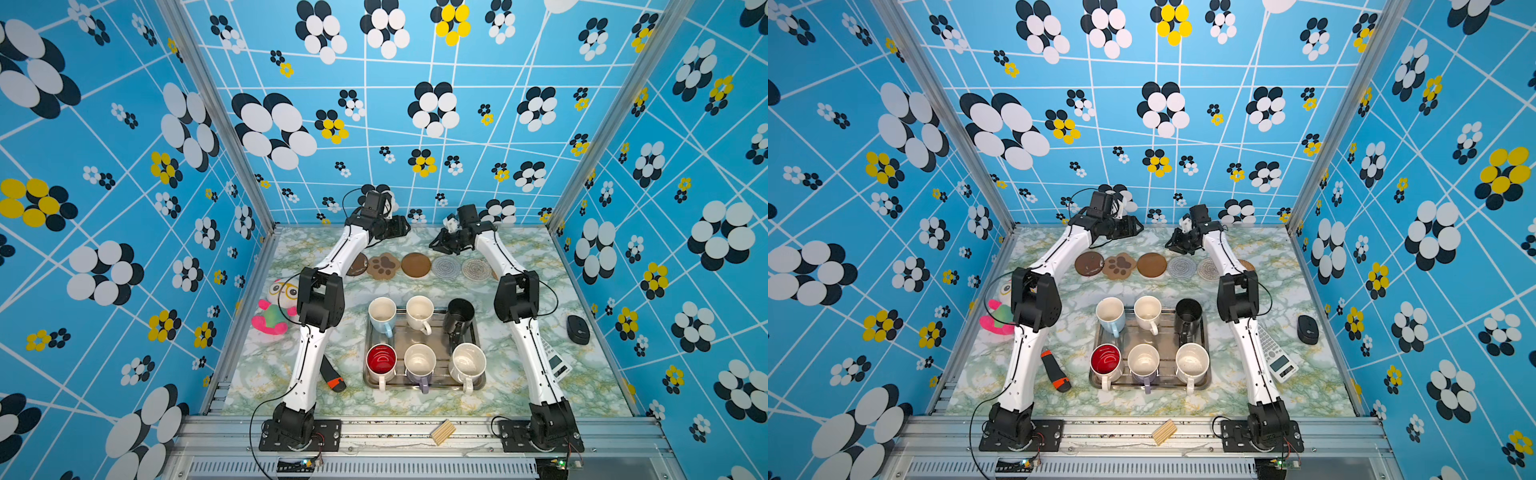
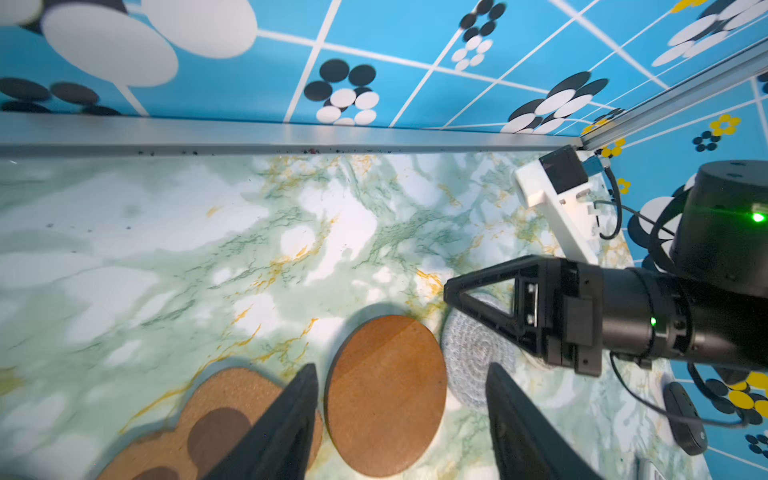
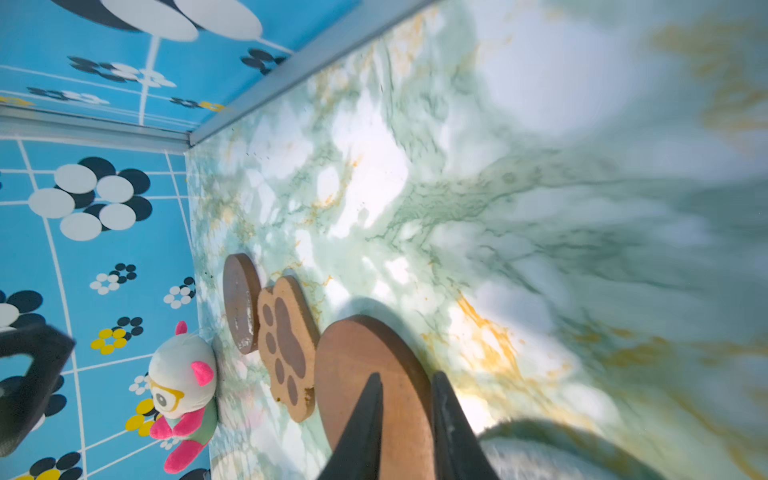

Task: Place cups on coasters
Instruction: Move the coaster to the top-center of the table, then pick up the cup from the tray.

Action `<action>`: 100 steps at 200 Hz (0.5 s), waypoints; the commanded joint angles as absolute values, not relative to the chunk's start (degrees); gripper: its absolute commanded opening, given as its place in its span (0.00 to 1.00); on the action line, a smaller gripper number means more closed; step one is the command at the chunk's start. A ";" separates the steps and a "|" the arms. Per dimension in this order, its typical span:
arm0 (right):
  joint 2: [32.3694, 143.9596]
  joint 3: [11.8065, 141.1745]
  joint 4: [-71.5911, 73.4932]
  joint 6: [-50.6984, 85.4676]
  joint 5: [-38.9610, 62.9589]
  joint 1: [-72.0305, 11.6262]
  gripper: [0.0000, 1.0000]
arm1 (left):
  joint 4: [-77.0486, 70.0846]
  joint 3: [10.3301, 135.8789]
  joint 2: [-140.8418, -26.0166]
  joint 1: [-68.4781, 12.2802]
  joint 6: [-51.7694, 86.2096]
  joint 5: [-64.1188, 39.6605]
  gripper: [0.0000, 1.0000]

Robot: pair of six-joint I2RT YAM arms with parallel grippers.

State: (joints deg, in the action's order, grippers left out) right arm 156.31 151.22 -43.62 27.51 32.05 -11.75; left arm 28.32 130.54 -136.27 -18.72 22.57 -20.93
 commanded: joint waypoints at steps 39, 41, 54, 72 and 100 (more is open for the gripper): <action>135.43 142.55 -52.79 17.83 21.99 -12.70 0.25 | 26.72 114.45 -116.75 -19.29 19.25 -12.29 0.65; 134.73 141.81 -52.81 17.53 21.47 -12.84 0.25 | 26.72 114.09 -116.40 -19.33 19.25 -11.88 0.65; 129.43 136.21 -52.04 16.29 17.56 -13.90 0.26 | 27.17 111.92 -113.81 -19.81 19.24 -9.33 0.65; 121.71 127.65 -48.80 16.25 14.84 -14.84 0.26 | 28.82 110.38 -111.26 -21.12 18.75 -5.35 0.65; 110.37 114.06 -42.74 16.87 10.57 -16.43 0.27 | 29.71 107.79 -107.69 -24.47 16.98 3.27 0.65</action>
State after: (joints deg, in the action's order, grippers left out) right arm 117.99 123.22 -46.59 18.17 17.21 -15.53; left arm 27.68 110.24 -111.37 -21.54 19.44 -6.09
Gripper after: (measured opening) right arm 0.265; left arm 0.651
